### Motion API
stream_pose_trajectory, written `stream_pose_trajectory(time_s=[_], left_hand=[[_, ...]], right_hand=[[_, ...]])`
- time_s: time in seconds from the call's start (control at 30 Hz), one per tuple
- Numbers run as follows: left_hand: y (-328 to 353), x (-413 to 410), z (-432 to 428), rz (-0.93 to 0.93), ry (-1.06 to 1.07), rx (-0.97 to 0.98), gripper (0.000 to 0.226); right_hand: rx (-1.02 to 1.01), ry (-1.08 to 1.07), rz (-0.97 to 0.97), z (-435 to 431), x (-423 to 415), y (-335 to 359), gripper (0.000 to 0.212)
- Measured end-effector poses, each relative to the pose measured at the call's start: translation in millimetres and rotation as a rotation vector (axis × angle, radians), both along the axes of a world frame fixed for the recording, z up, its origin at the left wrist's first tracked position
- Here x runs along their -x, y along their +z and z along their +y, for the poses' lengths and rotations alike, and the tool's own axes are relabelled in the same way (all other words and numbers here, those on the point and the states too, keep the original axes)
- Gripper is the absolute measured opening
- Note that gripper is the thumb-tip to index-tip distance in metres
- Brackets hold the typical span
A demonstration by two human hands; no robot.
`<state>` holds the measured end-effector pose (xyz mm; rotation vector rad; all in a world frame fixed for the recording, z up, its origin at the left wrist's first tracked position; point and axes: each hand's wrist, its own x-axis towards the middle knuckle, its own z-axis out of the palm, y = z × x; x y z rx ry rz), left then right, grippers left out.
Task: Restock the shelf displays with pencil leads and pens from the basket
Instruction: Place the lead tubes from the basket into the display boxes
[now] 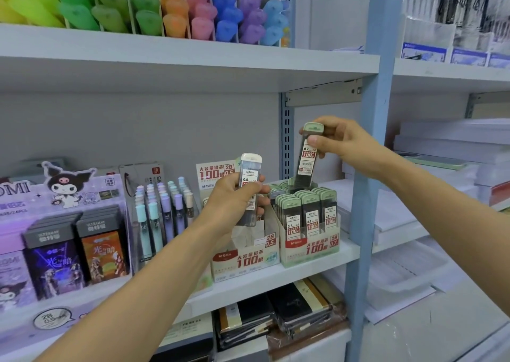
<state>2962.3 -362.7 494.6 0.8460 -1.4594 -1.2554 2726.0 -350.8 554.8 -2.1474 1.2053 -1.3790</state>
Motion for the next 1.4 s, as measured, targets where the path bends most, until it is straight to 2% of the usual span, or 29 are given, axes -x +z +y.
stream_pose_trajectory(time_s=[0.07, 0.33, 0.47, 0.53, 0.6, 0.7, 0.77, 0.9, 1.03, 1.13, 1.2, 1.3, 1.4], left_hand=[[-0.9, -1.0, 1.0, 0.009, -0.005, -0.002, 0.014], [-0.7, -3.8, 4.1, 0.011, 0.005, 0.011, 0.013], [0.0, -3.8, 4.9, 0.000, 0.006, 0.015, 0.014], [0.0, -3.9, 5.3, -0.001, 0.005, 0.007, 0.015], [0.0, -4.6, 6.2, 0.005, 0.000, 0.001, 0.015], [0.9, -7.3, 8.0, 0.013, 0.001, 0.004, 0.015], [1.5, -9.5, 9.0, 0.029, 0.006, 0.005, 0.014], [1.9, -12.1, 10.7, 0.026, 0.013, 0.012, 0.015], [0.8, -13.5, 12.5, 0.035, 0.003, 0.000, 0.014], [-0.7, -15.8, 13.2, 0.015, 0.004, 0.005, 0.014], [-1.5, -17.7, 14.0, 0.008, 0.001, 0.007, 0.014], [-0.8, -19.9, 16.3, 0.004, -0.004, 0.009, 0.016], [1.2, -21.7, 19.5, -0.007, -0.008, 0.019, 0.016]], right_hand=[[0.004, 0.002, 0.008, 1.4, -2.3, -0.8, 0.023], [0.159, -0.030, -0.169, -5.2, -4.2, -3.6, 0.012], [0.048, -0.041, 0.050, -12.1, -5.4, -14.6, 0.015], [0.026, -0.041, 0.090, -13.1, -4.6, -19.4, 0.016], [0.068, -0.043, 0.004, -11.7, -5.3, -18.3, 0.014], [0.162, 0.020, -0.234, -9.5, -9.7, -8.5, 0.010], [0.168, 0.080, -0.269, -9.4, -13.8, -3.9, 0.012], [0.039, 0.043, 0.063, -12.2, -24.3, -16.5, 0.011], [-0.126, 0.041, 0.166, -16.9, -32.5, -32.1, 0.016], [-0.257, 0.038, 0.329, -20.2, -32.8, -31.9, 0.020], [-0.261, 0.013, 0.390, -21.5, -33.2, -31.8, 0.020], [-0.164, 0.002, 0.337, -22.3, -34.9, -30.7, 0.015], [-0.167, -0.026, 0.446, -22.4, -36.5, -29.0, 0.012]])
